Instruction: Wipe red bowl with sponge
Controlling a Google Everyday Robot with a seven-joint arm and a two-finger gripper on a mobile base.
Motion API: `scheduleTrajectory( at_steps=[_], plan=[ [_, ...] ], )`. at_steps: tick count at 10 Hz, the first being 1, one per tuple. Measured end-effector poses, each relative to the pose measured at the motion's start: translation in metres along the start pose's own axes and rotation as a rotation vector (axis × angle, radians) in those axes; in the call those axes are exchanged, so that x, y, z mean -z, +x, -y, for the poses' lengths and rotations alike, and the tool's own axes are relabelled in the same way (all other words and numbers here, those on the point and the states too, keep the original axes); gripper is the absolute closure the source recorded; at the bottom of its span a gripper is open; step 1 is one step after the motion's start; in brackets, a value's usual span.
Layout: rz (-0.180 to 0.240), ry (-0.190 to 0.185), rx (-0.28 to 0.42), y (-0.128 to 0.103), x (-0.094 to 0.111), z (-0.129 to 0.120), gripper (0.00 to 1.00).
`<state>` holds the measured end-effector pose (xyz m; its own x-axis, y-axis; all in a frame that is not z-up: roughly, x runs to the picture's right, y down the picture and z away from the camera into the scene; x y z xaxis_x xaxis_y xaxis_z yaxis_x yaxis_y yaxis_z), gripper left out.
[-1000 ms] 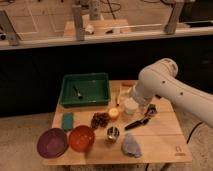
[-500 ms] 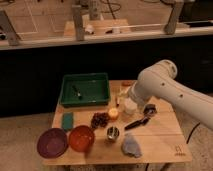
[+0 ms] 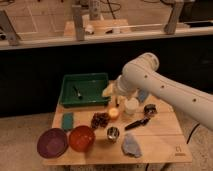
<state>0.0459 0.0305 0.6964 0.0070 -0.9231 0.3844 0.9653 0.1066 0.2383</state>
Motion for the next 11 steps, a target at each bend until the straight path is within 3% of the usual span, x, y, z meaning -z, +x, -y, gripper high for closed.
scheduleTrajectory(
  at_steps=[2,8,11],
  plan=[
    [-0.011,-0.003,0.099,0.004,-0.003,0.015,0.2],
    [-0.011,-0.005,0.11,0.007,-0.002,0.016,0.2],
    [0.028,-0.027,0.158,0.021,-0.019,0.054,0.2]
  ],
)
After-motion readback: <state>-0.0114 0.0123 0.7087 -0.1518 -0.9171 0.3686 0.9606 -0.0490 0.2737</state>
